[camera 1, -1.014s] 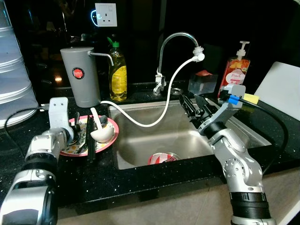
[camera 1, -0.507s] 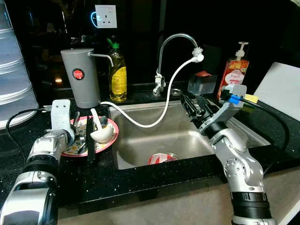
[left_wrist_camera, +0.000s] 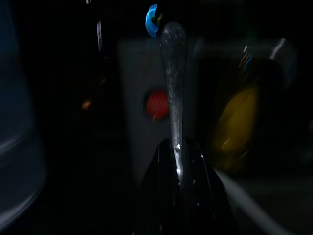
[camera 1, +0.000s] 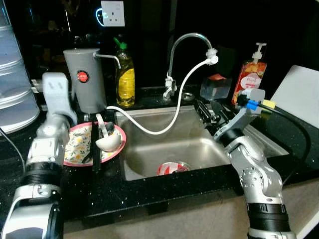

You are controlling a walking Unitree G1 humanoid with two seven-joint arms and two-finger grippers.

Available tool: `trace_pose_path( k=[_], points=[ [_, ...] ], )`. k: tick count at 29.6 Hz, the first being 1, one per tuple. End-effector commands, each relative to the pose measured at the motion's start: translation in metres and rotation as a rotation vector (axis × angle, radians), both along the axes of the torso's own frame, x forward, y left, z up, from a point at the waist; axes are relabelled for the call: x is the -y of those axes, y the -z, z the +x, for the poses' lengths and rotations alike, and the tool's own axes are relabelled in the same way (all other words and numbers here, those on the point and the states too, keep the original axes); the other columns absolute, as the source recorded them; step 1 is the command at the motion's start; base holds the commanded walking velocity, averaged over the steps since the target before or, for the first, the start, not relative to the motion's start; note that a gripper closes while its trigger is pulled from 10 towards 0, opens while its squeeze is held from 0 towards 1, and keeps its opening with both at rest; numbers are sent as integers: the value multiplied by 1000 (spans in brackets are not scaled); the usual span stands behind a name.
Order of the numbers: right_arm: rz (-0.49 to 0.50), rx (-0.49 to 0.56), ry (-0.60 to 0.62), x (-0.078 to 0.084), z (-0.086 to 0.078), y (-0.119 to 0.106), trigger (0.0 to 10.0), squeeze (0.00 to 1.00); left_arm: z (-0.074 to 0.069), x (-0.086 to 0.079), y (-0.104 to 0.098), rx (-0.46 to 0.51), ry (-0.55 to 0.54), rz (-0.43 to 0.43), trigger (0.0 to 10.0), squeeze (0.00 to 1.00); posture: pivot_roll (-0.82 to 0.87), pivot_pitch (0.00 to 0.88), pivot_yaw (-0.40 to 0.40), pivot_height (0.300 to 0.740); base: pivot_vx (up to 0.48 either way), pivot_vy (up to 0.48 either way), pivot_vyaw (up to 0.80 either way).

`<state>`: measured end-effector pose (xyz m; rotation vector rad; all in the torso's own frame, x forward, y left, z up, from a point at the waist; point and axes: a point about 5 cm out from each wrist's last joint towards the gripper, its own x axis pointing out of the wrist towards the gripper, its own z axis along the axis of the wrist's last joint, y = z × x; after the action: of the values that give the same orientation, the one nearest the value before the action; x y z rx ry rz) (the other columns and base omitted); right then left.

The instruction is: Kitchen organization

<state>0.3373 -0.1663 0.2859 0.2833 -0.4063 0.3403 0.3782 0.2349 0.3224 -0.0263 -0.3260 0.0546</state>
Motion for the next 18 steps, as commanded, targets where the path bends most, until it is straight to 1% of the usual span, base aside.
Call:
trace_pose_path(
  k=[1, 2, 3, 4, 6, 7, 8, 9, 10, 11, 13, 14, 16, 17, 18],
  points=[
    [-11, 3, -13, -2, 0, -3, 10000, 0, -4, 10, 1, 15, 106, -32, 10000, 0, -74, 4, -49, 740, 0, 0, 0],
    [-11, 3, -13, -2, 0, -3, 10000, 0, -4, 10, 1, 15, 106, -32, 10000, 0, -74, 4, -49, 740, 0, 0, 0],
    [-6, 11, -23, -4, 1, -5, 10000, 0, -14, 31, 2, 34, 298, -19, 10000, 0, -71, 0, -53, 740, 0, 0, 0],
    [-6, 11, -23, -4, 1, -5, 10000, 0, -14, 31, 2, 34, 298, -19, 10000, 0, -71, 0, -53, 740, 0, 0, 0],
    [-2, 19, -52, -8, 1, -8, 10000, 0, -23, 47, 9, 42, 460, 10, 10000, 0, -71, 0, -54, 740, 0, 0, 0],
    [-1, 22, -69, -10, 0, -9, 10000, 0, -26, 51, 11, 46, 507, 18, 10000, 0, -71, 0, -54, 740, 0, 0, 0],
    [7, 30, -123, -14, -2, -11, 10000, 0, -32, 56, 13, 57, 563, 28, 10000, 0, -69, 0, -53, 740, 0, 0, 0],
    [7, 30, -123, -14, -2, -11, 10000, 0, -32, 56, 13, 57, 563, 28, 10000, 0, -69, 0, -53, 740, 0, 0, 0],
    [26, 40, -202, -20, -7, -15, 10000, 0, -38, 62, 16, 61, 631, 40, 10000, 0, -68, 0, -52, 740, 0, 0, 0],
    [26, 40, -202, -20, -7, -15, 10000, 0, -38, 62, 16, 61, 631, 40, 10000, 0, -68, 0, -52, 740, 0, 0, 0],
    [54, 67, -346, -29, -19, -24, 10000, 0, -49, 74, 22, 62, 744, 66, 10000, 0, -75, 0, -55, 740, 0, 0, 0],
    [54, 67, -346, -29, -19, -24, 10000, 0, -49, 74, 22, 62, 744, 66, 10000, 0, -75, 0, -55, 740, 0, 0, 0],
    [69, 72, -459, -37, -28, -27, 10000, 0, -58, 85, 23, 72, 833, 77, 10000, 0, -80, 0, -59, 740, 0, 0, 0],
    [69, 72, -459, -37, -28, -27, 10000, 0, -58, 85, 23, 72, 833, 77, 10000, 0, -80, 0, -59, 740, 0, 0, 0],
    [92, 69, -501, -41, -32, -27, 10000, 0, -62, 91, 24, 77, 872, 85, 10000, 0, -82, 0, -58, 740, 0, 0, 0]
  ],
)
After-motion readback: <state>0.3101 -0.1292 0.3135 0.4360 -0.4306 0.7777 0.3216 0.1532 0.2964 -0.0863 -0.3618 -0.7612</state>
